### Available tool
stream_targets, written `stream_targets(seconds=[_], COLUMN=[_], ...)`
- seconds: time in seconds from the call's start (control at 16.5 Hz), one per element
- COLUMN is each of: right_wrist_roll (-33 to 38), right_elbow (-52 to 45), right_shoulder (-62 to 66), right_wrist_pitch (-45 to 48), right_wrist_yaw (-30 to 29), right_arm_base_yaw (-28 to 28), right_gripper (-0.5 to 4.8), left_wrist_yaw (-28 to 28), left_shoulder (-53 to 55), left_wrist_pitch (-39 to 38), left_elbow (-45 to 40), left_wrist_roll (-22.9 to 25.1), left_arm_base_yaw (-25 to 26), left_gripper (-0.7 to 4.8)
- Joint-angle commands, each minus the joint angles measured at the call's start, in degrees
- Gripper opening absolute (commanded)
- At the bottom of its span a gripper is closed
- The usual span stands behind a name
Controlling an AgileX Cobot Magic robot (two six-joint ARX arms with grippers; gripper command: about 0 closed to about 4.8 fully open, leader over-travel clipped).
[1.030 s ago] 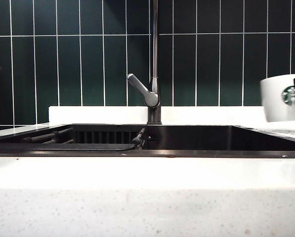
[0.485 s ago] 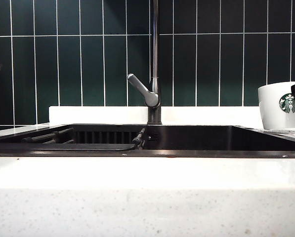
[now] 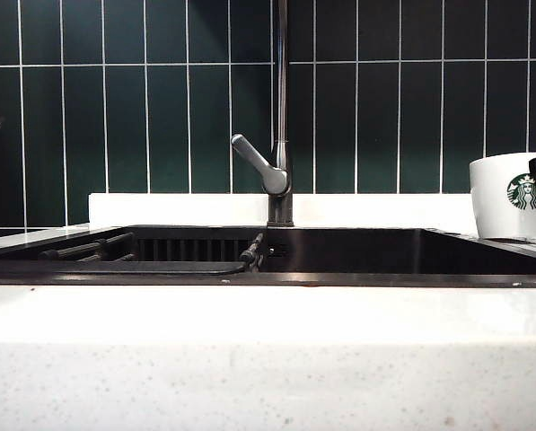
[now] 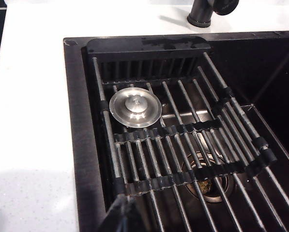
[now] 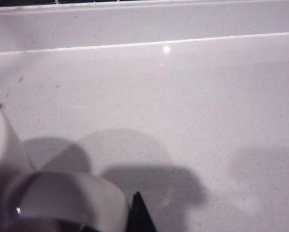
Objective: Pick up the mug next to the sink, go to the faucet to get some water, pour the water into the sink, and finally put the mug back to its place.
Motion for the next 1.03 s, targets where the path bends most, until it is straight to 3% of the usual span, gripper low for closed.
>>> stream_targets(seconds=[0.06,0.48,1.03], right_wrist_roll=[0.46,0.42,0.46], right_elbow=[0.39,0.33,-2.12], right_shoulder=[-0.39,-3.45,-20.72], right_wrist_pitch=[-1.36,-8.7,-13.75], right_wrist_yaw=[-0.13,0.15,0.11], right_arm_base_yaw=[0.07,0.07,0.61], right_gripper=[1.09,1.09,0.81], left_wrist_yaw=[0.28,0.26,-0.2], left_shoulder=[-0.22,-0.22,-7.21], left_wrist_pitch=[0.61,-0.33,-3.23], left_elbow=[0.11,0.11,0.11], left_wrist_roll=[0.13,0.48,0.44], left_arm_base_yaw=[-0.09,-0.09,-0.07], left_gripper=[-0.06,-0.06,-0.06])
